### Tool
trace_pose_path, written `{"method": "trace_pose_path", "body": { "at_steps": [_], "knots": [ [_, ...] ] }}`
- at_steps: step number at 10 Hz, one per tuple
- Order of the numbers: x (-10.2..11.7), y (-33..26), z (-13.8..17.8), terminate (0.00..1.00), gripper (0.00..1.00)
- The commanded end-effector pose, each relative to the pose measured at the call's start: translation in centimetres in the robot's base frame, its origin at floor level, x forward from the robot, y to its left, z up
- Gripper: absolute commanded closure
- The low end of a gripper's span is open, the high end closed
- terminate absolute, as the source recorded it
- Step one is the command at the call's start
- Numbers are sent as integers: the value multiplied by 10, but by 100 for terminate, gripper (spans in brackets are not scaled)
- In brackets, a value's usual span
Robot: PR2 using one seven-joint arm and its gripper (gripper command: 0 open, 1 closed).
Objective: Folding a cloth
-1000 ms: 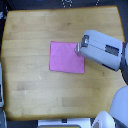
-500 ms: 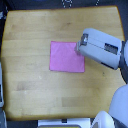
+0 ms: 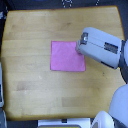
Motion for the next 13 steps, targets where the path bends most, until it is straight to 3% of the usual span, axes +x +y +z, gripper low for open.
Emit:
{"method": "trace_pose_path", "body": {
  "at_steps": [1,8,13],
  "knots": [
    [6,0,3,0,100],
    [14,22,42,0,100],
    [20,69,69,0,100]
  ]
}}
